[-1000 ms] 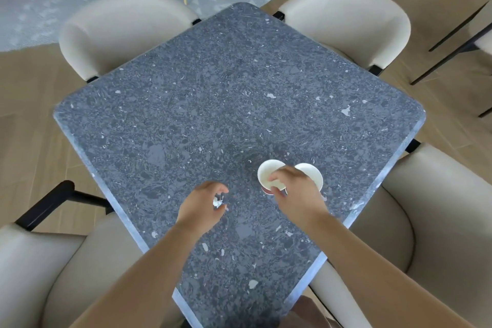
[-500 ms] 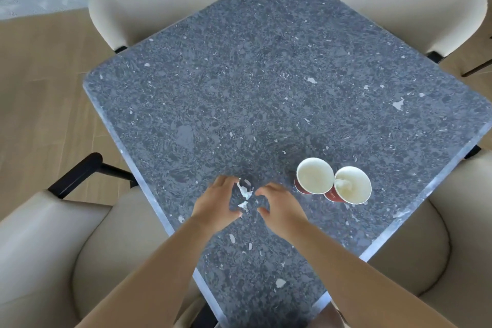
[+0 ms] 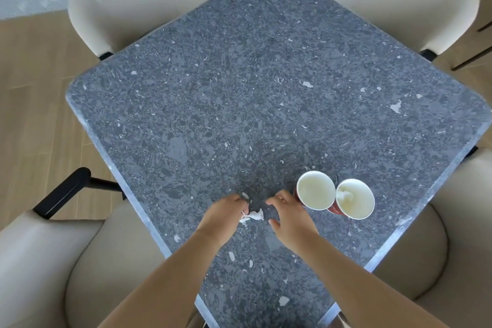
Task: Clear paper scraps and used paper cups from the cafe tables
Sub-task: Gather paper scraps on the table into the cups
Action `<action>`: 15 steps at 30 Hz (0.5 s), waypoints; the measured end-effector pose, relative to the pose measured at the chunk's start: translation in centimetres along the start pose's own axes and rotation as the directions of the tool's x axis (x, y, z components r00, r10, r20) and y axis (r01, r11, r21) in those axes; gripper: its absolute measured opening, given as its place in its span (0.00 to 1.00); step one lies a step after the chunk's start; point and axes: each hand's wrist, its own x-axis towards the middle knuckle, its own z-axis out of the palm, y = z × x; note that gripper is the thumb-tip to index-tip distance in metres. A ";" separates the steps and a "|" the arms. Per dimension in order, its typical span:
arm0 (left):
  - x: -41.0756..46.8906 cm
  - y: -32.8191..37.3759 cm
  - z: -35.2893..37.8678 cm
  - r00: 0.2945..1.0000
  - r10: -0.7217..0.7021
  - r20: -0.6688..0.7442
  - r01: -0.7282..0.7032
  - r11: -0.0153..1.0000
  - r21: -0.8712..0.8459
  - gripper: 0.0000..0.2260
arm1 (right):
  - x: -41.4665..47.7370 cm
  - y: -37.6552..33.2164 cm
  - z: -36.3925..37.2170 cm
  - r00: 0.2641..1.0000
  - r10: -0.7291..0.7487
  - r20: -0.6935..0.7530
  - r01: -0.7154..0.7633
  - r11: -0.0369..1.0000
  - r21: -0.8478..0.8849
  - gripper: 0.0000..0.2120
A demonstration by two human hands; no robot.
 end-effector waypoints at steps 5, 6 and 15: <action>-0.4 0.3 0.1 0.998 -0.050 -0.039 0.046 0.995 -0.087 0.10 | -0.2 -0.1 0.4 1.000 -0.027 0.000 0.027 0.999 0.027 0.17; -0.6 0.3 0.1 0.997 -0.060 -0.048 0.055 0.993 -0.101 0.11 | -0.2 -0.3 0.6 0.999 -0.040 0.007 0.040 0.999 0.025 0.17; -1.6 1.0 0.3 0.998 -0.061 0.001 0.061 0.995 -0.075 0.13 | 0.0 -0.9 1.4 0.999 -0.025 -0.041 0.026 1.000 0.016 0.08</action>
